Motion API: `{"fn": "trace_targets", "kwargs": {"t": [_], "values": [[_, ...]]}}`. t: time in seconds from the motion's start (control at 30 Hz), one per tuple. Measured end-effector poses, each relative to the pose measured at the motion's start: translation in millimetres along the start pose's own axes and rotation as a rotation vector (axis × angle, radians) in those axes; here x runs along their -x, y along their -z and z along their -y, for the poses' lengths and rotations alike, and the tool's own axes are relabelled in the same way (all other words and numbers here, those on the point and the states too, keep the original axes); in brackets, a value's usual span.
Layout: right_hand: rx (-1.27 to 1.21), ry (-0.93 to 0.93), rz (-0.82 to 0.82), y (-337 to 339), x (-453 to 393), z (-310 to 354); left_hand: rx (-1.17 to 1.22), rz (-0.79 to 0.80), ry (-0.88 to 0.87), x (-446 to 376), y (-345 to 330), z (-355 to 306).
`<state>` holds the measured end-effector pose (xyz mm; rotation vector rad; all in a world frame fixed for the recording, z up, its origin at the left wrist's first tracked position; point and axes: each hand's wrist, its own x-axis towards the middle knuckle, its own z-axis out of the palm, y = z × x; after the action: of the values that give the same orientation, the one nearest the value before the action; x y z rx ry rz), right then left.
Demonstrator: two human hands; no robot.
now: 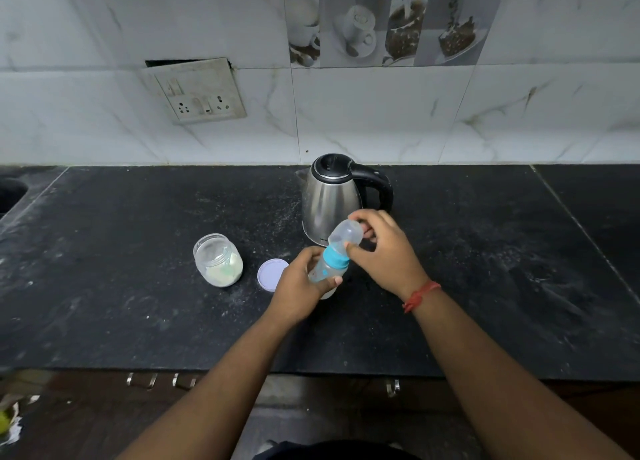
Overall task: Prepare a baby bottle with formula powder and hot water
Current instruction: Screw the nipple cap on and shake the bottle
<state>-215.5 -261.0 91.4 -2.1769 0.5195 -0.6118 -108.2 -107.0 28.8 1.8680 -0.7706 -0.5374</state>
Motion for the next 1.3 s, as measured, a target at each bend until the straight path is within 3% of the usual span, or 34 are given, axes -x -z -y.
{"fn": "trace_targets", "kwargs": {"t": [0.13, 0.47, 0.77, 0.93, 1.17, 1.3], "values": [[0.056, 0.006, 0.079, -7, 8, 2, -0.021, -0.01, -0.042, 2, 2, -3], [0.028, 0.056, -0.118, -23, 33, 7, -0.109, -0.035, -0.097, 4, 5, -9], [-0.222, -0.121, -0.086, -35, 50, 2, -0.128, -0.009, -0.183, 5, -9, -32], [-0.152, -0.175, -0.058, -15, 44, -4, -0.044, 0.113, -0.224, 13, -22, -30], [-0.161, -0.277, -0.193, 13, 52, -31, -0.7, 0.255, -0.052, 24, -35, 26], [-0.182, -0.317, -0.19, 18, 61, -39, -0.925, 0.31, -0.035, 35, -46, 51]]}}
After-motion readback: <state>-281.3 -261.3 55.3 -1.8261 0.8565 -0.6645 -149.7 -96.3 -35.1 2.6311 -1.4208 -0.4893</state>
